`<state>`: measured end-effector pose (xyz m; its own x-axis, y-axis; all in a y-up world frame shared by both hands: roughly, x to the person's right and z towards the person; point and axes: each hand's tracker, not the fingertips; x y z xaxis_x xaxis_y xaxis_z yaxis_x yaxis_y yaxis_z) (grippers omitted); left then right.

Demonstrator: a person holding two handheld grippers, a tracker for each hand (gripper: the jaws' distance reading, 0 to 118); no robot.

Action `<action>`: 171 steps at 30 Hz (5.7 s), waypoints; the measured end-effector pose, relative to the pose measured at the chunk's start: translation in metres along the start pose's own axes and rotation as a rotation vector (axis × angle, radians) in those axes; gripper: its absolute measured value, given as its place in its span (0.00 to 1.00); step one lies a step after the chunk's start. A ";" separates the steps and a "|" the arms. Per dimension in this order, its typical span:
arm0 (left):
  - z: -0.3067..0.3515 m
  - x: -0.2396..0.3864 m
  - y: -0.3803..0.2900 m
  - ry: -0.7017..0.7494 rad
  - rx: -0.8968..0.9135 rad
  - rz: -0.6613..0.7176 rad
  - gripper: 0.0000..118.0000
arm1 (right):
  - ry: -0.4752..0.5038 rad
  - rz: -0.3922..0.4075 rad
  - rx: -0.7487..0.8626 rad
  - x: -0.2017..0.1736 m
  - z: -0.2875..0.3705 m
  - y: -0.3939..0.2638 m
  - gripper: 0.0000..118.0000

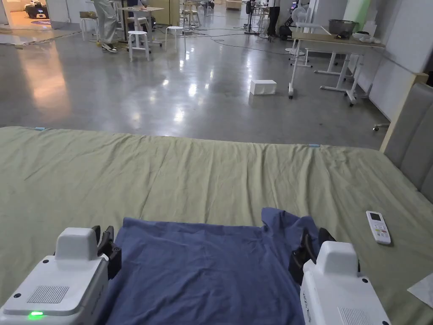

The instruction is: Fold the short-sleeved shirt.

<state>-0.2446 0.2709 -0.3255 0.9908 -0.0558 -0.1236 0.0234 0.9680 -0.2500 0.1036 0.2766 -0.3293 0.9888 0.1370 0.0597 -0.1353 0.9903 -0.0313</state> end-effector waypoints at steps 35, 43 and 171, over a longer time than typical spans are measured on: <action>-0.357 -0.049 -0.036 -0.094 -0.691 0.174 0.57 | 0.053 0.033 -0.312 0.003 -0.106 -0.093 0.00; -0.401 -0.032 -0.057 -0.026 -0.803 0.065 0.57 | 0.042 0.039 -0.377 0.009 -0.117 -0.112 0.00; -0.163 -0.085 0.242 0.028 -0.013 -0.021 0.04 | -0.077 0.141 0.014 0.090 -0.207 0.198 0.01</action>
<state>-0.3448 0.4695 -0.5322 0.9860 -0.0829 -0.1447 0.0420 0.9631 -0.2657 0.1793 0.4801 -0.5371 0.9523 0.2754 0.1318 -0.2737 0.9613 -0.0310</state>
